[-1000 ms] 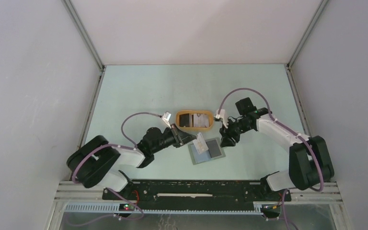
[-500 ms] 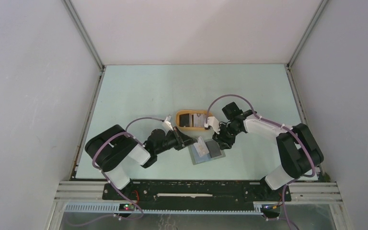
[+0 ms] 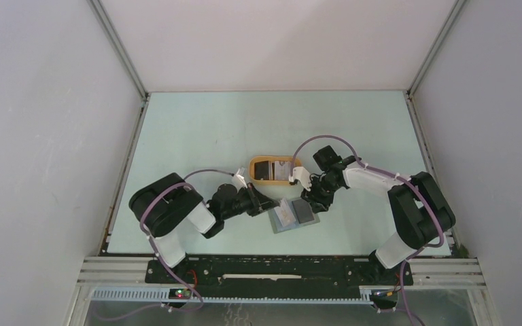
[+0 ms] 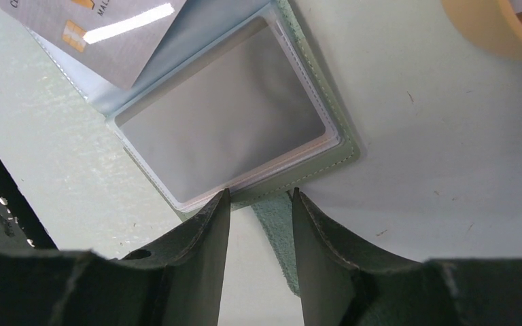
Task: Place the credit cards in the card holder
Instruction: Insert the credit card into the card holder.
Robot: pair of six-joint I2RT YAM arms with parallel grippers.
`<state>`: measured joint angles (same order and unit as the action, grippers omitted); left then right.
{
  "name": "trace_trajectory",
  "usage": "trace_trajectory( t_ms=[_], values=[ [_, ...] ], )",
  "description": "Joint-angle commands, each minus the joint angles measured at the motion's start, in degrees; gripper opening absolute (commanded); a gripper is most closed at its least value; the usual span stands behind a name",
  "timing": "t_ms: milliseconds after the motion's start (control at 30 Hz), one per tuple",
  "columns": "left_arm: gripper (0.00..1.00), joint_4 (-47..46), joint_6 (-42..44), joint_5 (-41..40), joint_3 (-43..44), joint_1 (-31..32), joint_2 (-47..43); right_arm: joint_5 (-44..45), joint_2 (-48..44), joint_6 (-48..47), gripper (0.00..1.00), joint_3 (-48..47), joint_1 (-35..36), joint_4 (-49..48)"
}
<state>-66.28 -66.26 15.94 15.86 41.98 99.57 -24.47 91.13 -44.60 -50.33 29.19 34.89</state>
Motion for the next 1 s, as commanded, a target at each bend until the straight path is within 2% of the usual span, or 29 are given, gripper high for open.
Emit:
trace_trajectory(
  t_ms=[0,267,500,967],
  values=[
    [0.00,-1.2,-0.9,1.7,2.4,-0.2,1.9,0.6,1.2,0.8,0.46,-2.0,0.5,0.4],
    [0.00,-5.5,-2.8,1.8,1.7,-0.4,3.2,0.9,1.4,1.0,0.46,-2.1,0.6,0.2],
    [0.00,-12.9,-6.2,1.9,0.5,-0.7,6.4,1.3,1.7,1.2,0.46,-2.1,0.8,0.2],
    [0.00,-9.1,-5.9,0.1,0.5,-0.7,6.8,1.7,1.9,1.4,0.46,-2.1,1.0,0.1]
  ],
)
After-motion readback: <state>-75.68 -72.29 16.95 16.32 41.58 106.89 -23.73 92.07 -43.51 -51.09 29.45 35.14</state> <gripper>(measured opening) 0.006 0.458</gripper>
